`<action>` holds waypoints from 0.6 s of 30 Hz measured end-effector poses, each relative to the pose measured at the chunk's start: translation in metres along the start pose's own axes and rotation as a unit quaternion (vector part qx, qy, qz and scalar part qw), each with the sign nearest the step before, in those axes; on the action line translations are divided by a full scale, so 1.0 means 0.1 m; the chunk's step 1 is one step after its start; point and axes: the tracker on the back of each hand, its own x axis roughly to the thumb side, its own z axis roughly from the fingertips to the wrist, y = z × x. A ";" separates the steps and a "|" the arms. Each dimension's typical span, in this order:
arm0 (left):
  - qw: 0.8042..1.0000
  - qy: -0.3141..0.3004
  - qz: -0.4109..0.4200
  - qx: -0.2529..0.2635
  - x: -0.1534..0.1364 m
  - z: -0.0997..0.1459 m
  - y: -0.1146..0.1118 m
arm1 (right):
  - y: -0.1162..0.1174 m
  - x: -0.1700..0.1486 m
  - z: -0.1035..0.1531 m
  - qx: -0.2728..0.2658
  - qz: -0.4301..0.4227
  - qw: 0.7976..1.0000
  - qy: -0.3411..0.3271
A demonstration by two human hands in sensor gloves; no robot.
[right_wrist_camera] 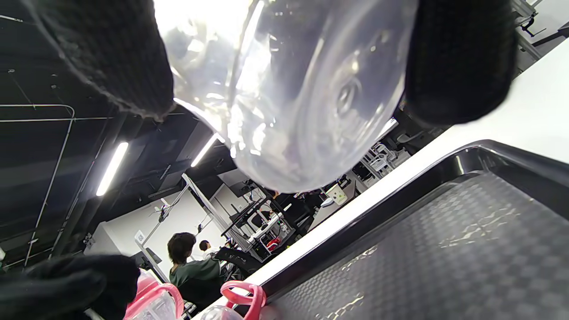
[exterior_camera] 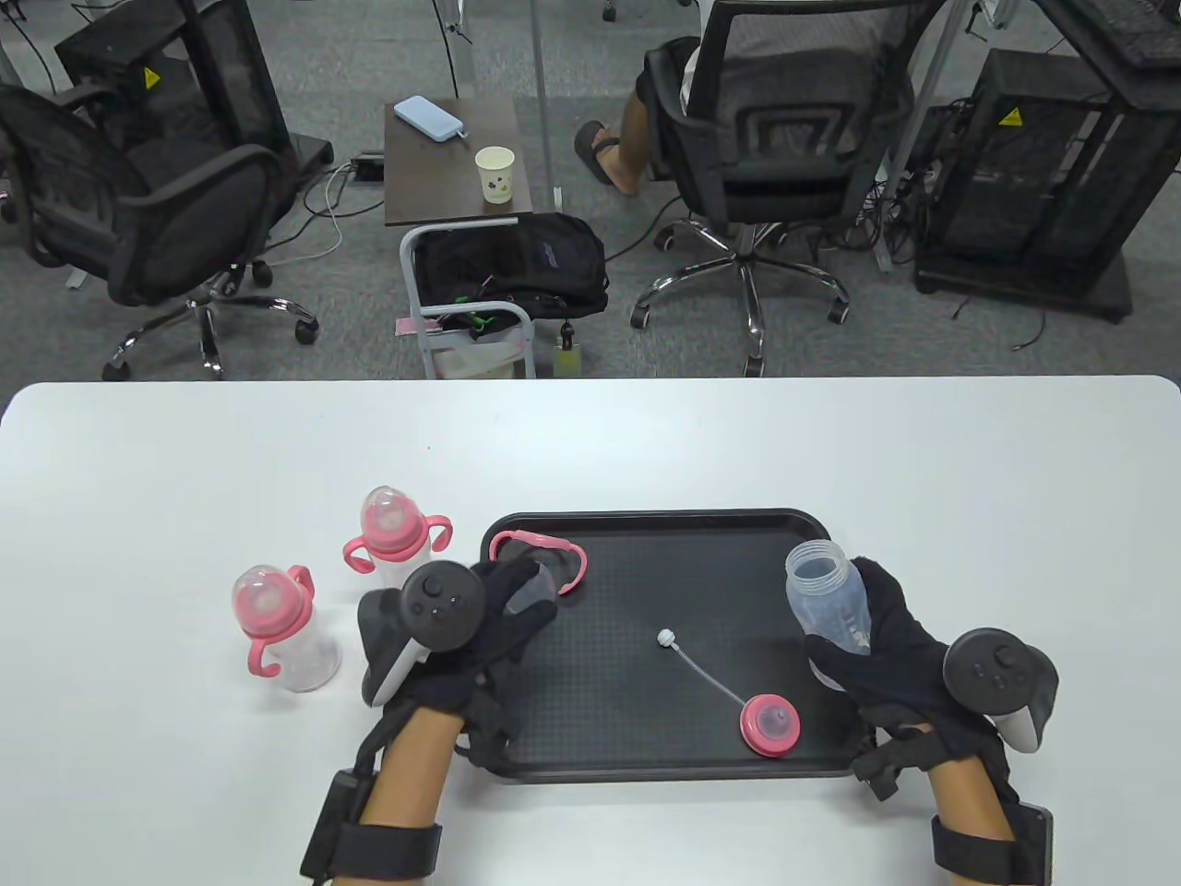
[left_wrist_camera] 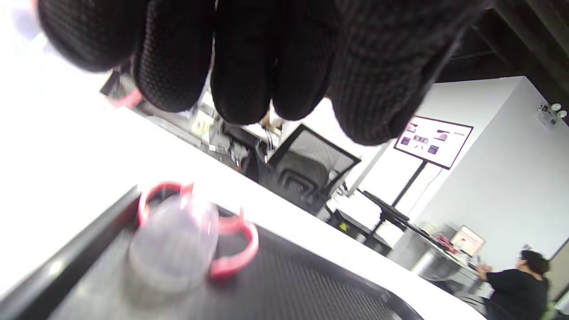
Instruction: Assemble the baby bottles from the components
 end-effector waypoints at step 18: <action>0.936 -0.018 -0.327 -0.130 0.50 -1.21 -0.65 | -0.02 0.00 0.07 0.014 0.000 1.000 0.002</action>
